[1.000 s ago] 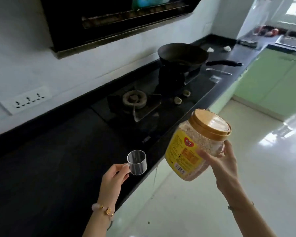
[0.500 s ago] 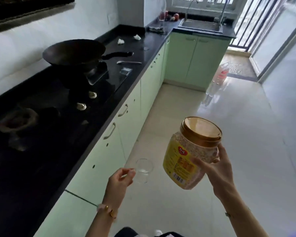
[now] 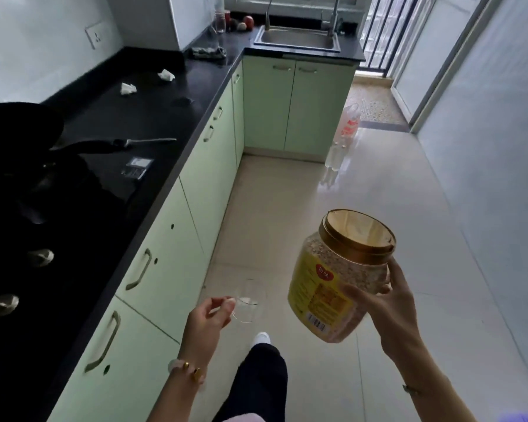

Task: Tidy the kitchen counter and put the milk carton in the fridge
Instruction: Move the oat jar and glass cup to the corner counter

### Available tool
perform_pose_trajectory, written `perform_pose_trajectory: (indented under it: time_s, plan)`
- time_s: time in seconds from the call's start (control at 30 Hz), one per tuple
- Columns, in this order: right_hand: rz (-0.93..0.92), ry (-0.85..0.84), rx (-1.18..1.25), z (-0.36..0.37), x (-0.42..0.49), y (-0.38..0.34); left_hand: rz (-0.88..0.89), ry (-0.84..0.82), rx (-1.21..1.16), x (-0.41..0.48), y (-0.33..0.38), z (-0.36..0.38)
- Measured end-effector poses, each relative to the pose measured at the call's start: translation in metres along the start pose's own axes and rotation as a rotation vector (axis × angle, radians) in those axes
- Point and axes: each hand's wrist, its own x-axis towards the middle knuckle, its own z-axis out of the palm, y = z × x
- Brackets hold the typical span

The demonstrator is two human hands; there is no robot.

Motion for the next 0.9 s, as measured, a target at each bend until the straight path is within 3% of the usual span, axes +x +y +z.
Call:
perform_pose_trajectory:
  time_s: [0.37, 0.53, 0.73, 0.9]
  plan:
    - [-0.011, 0.063, 0.022, 0.038, 0.217, -0.039, 0.113, -0.059, 0.014, 0.206, 0.151, 0.061]
    - [-0.014, 0.054, -0.003, 0.05, 0.318, -0.042, 0.108, -0.022, 0.002, 0.284, 0.188, 0.086]
    - [0.031, -0.059, -0.022, 0.071, 0.461, -0.027, 0.059, 0.122, -0.034, 0.378, 0.212, 0.12]
    - [0.021, -0.257, -0.079, 0.103, 0.59, -0.048, 0.046, 0.276, -0.091, 0.455, 0.26, 0.146]
